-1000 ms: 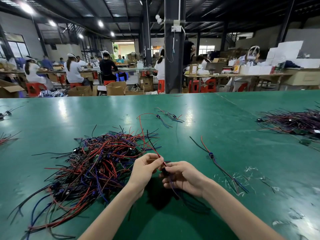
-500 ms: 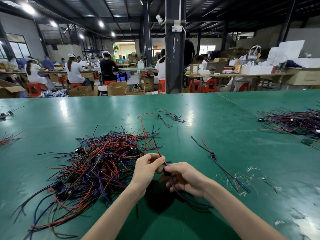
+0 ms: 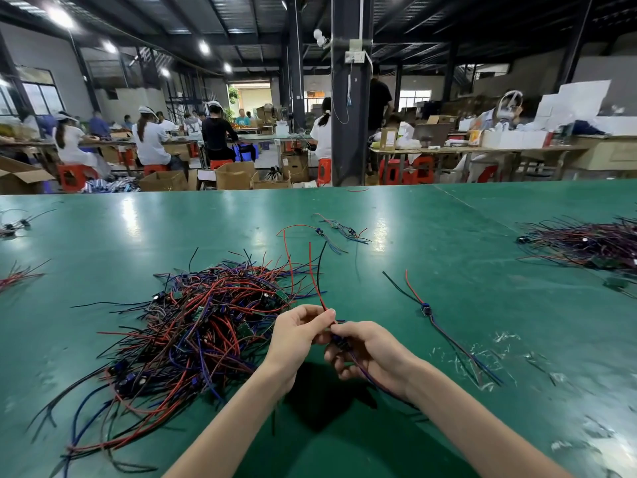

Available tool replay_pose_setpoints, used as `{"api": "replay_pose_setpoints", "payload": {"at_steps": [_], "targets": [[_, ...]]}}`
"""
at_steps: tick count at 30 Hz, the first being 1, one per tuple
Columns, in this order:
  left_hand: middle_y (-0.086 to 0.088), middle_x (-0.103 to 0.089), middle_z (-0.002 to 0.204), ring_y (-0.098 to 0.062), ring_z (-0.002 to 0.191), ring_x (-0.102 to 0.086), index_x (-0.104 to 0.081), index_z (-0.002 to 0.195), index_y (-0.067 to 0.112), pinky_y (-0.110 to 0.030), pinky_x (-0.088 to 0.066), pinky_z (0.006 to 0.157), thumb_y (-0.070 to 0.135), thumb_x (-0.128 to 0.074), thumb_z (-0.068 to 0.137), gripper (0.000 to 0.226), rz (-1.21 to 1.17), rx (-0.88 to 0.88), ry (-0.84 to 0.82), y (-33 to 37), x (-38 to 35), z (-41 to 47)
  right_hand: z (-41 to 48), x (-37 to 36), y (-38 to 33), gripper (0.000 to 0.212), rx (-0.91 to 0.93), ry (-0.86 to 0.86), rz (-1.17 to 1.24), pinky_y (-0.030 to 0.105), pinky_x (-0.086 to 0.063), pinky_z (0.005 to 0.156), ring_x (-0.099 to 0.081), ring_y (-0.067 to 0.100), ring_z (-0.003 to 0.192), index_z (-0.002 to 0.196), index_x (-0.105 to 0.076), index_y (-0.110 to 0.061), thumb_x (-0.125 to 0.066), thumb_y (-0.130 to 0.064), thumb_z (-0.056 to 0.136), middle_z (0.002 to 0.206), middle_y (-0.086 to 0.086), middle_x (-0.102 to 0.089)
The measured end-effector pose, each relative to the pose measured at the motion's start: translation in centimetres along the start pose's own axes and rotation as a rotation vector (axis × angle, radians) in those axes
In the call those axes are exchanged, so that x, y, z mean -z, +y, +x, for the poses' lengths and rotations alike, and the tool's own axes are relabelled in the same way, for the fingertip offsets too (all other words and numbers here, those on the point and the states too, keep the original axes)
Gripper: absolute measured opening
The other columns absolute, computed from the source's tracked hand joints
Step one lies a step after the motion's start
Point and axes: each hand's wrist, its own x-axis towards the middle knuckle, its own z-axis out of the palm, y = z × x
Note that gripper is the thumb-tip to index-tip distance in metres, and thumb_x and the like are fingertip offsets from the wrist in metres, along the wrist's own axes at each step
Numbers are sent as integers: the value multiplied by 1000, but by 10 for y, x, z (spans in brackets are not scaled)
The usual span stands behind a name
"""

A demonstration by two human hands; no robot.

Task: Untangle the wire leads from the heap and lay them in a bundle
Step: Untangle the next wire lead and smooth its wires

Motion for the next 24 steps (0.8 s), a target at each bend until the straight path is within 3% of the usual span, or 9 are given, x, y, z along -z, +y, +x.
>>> {"api": "replay_pose_setpoints", "payload": {"at_steps": [7, 14, 24], "targets": [[-8, -61, 69, -11, 56, -51, -68, 73, 10, -19, -46, 58, 13, -71, 83, 10, 5, 28, 0, 3, -1, -4, -3, 0, -1, 30, -17, 61, -38, 19, -43, 49, -52, 10, 50, 84, -63, -9, -39, -25, 95, 64, 2, -62], [-2, -66, 63, -6, 49, -54, -66, 84, 8, -16, -47, 53, 12, -73, 80, 9, -30, 63, 8, 7, 0, -3, -2, -1, -1, 28, -40, 89, -41, 15, -43, 46, -56, 10, 49, 87, -68, -11, -47, -28, 92, 69, 2, -69], [-5, -68, 68, -15, 61, -56, -70, 68, 13, -23, -46, 61, 15, -75, 78, 11, 12, 43, -1, 6, 0, -4, -1, -1, 1, 31, -4, 94, -81, 18, -42, 44, -58, 14, 49, 83, -69, -4, -46, -24, 92, 69, 8, -69]]}}
